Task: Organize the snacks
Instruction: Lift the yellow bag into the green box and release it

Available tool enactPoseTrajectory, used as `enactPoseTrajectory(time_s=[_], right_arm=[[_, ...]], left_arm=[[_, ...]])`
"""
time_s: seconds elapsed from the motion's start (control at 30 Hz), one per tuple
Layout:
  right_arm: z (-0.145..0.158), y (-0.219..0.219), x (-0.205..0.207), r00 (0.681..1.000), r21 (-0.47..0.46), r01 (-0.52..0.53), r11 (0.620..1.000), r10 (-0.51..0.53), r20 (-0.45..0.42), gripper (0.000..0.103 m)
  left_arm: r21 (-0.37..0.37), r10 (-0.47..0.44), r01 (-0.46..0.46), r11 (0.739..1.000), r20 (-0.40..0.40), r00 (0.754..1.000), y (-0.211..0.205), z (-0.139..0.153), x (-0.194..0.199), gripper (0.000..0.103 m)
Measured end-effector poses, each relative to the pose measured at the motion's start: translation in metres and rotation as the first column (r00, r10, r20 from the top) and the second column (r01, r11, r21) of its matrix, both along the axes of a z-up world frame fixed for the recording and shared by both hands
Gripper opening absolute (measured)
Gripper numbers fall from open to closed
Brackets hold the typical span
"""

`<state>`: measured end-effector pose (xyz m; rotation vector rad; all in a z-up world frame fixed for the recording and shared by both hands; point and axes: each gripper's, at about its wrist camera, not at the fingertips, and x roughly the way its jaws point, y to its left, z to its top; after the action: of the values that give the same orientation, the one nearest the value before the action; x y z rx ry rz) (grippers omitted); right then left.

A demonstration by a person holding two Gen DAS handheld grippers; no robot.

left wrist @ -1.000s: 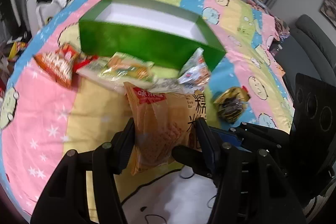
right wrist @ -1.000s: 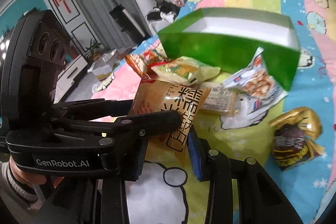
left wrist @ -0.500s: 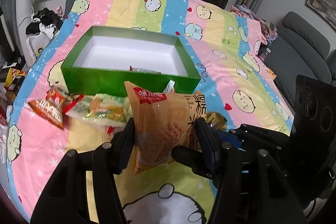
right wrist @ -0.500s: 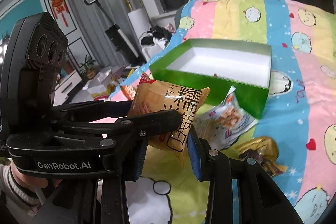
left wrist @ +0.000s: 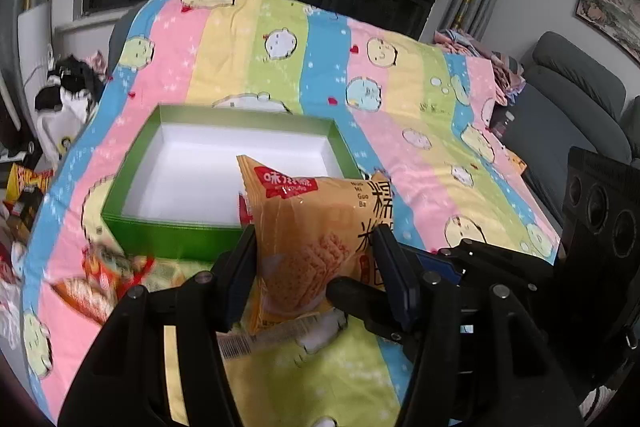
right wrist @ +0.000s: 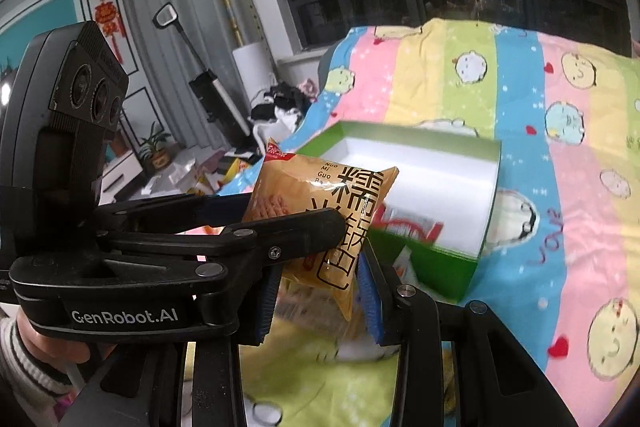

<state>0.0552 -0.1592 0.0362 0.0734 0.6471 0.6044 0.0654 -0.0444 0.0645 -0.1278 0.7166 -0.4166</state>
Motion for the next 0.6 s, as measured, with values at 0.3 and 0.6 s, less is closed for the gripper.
enactPoseTrajectory(time_s=[0.3, 0.6], right_arm=[[0.002, -0.003, 0.052, 1.0, 0.014, 0.011, 1.0, -0.011, 0.005, 0.038], [-0.024, -0.005, 0.098, 0.998, -0.02, 0.03, 0.999, -0.032, -0.06, 0.038]], left_arm=[[-0.007, 0.002, -0.002, 1.0, -0.011, 1.0, -0.001, 0.001, 0.056, 0.057], [-0.04, 0.017, -0.021, 0.999, -0.094, 0.995, 0.0, -0.029, 0.101, 0.062]])
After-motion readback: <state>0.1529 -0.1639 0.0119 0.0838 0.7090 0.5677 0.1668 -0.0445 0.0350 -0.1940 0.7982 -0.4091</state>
